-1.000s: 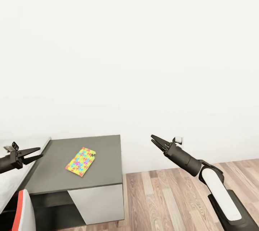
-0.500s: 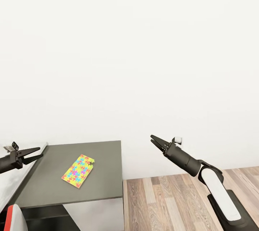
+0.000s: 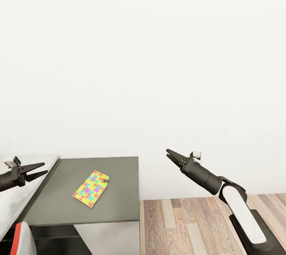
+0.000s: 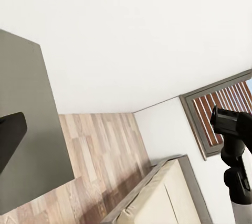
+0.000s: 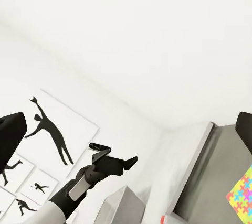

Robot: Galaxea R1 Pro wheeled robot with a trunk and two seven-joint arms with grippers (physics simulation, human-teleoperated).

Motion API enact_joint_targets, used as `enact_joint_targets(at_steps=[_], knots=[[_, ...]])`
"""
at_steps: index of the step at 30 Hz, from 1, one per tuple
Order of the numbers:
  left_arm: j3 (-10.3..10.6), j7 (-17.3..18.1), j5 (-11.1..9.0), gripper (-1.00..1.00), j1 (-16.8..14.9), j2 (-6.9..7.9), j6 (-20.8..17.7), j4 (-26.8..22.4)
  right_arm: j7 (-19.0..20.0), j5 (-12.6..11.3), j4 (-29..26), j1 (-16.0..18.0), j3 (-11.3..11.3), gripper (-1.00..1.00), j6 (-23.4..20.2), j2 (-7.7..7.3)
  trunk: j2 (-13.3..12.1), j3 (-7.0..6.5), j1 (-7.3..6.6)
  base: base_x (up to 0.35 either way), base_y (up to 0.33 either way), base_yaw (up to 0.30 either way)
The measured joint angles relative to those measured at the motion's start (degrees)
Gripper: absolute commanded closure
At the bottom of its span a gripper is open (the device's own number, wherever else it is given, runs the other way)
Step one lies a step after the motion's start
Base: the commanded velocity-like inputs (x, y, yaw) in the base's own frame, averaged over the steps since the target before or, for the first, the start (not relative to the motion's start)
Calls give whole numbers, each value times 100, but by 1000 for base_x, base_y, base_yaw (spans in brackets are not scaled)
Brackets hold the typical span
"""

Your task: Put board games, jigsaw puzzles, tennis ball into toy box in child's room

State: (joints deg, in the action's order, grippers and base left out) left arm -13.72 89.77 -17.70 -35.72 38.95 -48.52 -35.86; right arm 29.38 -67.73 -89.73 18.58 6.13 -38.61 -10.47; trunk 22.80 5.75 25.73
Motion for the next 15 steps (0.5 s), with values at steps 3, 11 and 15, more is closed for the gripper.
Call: enact_joint_targets(at_steps=[3, 11, 15], knots=[[0, 0, 8, -100, 0, -2, 0, 0, 0, 0, 0, 0, 5, -100, 0, 7, 0, 0, 0, 158, -28, 7], [-1, 0, 31, -100, 1, -2, 0, -1, 0, 0, 1, 1, 9, -100, 4, 13, 0, -7, 0, 189, -42, 52], [-1, 0, 34, -100, 1, -2, 0, -1, 0, 0, 1, 1, 9, -100, 6, 13, 0, -18, 1, 49, -4, 127]])
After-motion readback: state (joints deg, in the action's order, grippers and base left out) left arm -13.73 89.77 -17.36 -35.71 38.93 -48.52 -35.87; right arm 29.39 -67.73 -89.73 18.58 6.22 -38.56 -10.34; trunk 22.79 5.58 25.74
